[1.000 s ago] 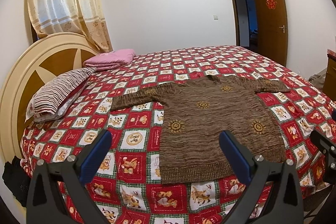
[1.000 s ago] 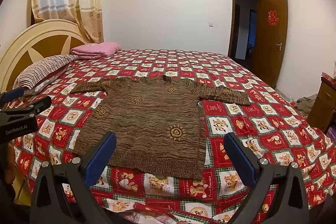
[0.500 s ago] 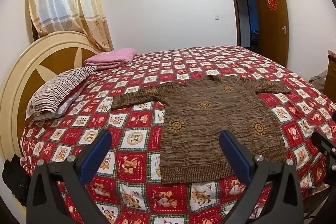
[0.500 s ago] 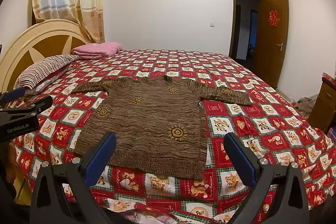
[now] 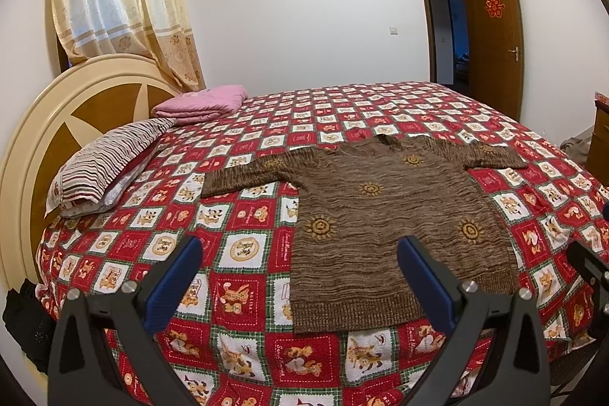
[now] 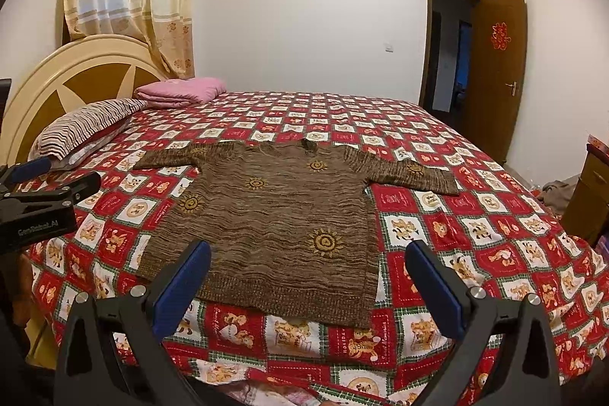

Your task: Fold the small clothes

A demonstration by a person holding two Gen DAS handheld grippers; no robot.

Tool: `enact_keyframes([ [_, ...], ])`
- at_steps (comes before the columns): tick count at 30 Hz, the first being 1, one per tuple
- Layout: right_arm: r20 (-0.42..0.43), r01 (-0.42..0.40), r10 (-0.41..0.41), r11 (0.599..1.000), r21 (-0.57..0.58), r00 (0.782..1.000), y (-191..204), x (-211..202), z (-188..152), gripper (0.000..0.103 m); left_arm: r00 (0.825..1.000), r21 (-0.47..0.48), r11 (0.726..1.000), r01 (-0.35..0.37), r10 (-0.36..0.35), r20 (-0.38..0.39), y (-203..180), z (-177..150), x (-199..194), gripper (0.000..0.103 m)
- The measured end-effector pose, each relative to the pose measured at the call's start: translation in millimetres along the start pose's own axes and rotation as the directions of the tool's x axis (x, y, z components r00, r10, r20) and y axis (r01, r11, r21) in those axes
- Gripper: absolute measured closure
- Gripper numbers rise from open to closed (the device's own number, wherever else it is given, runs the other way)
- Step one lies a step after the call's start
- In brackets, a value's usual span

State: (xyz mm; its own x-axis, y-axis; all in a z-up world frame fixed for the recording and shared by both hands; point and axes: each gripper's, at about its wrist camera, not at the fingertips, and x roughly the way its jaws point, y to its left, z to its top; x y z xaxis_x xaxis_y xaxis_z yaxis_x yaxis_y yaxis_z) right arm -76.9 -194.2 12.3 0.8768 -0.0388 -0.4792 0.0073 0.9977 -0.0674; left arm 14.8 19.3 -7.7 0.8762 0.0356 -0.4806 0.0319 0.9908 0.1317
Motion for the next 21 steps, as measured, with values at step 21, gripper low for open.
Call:
enact_keyframes([
  [21, -0.016, 0.003, -0.003, 1.000, 0.000, 1.000, -7, 12, -3, 0.001, 1.000, -0.008, 1.000, 0.004, -0.004, -0.030, 4, -5, 11, 0.000],
])
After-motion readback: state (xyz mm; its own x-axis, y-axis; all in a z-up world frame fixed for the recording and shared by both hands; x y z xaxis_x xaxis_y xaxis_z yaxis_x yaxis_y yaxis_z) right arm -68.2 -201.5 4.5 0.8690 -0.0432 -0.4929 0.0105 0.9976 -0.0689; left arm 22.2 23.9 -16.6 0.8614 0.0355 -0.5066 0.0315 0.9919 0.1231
